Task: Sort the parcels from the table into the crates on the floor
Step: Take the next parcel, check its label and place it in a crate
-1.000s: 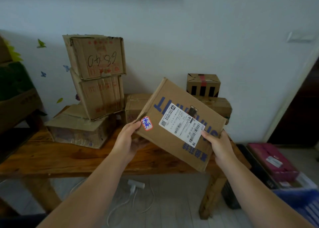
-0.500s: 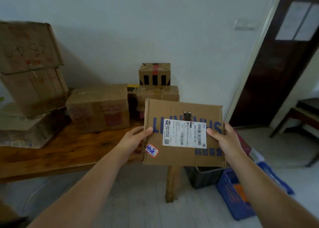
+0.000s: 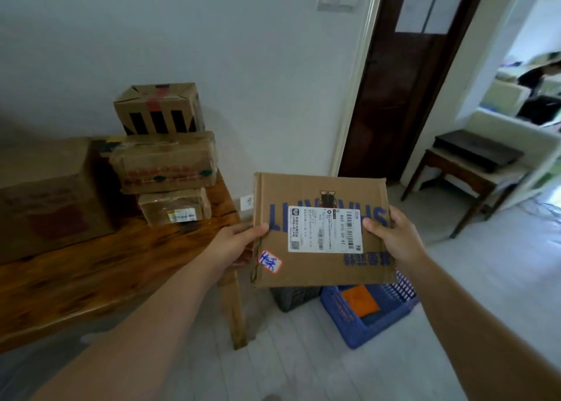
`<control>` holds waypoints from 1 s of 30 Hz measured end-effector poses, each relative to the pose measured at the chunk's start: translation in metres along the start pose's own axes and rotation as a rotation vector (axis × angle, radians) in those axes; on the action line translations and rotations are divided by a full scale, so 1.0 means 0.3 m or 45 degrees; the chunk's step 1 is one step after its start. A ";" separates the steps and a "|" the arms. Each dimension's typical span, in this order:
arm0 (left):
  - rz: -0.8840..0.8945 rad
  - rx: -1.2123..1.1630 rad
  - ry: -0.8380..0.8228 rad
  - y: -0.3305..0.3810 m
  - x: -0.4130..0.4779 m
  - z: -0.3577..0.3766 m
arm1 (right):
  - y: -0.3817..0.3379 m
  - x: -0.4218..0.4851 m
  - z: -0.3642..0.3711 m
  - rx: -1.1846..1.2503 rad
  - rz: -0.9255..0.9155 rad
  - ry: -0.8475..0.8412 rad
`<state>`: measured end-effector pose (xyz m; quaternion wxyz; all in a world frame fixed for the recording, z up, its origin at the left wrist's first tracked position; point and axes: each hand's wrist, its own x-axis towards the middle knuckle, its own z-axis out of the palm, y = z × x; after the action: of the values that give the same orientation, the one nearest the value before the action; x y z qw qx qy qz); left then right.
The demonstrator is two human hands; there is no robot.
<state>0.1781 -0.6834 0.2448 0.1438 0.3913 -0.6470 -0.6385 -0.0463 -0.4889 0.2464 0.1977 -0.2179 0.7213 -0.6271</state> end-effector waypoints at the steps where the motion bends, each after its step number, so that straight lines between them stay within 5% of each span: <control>1: -0.007 0.013 -0.024 0.006 0.045 0.034 | 0.014 0.040 -0.026 -0.002 0.003 0.015; 16: -0.082 0.042 -0.163 0.269 0.817 0.469 | 0.108 0.816 -0.322 -0.028 0.163 0.184; 25: -0.123 -0.162 0.039 0.368 1.117 0.758 | 0.126 1.267 -0.462 -0.150 0.155 0.213; 30: -0.193 -0.298 0.227 0.419 1.287 0.954 | 0.189 1.563 -0.585 -0.066 0.187 -0.048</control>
<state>-0.3108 -0.7608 0.2008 0.1966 0.4746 -0.5215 -0.6813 -0.5356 -0.6023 0.2085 0.2510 -0.1812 0.7474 -0.5879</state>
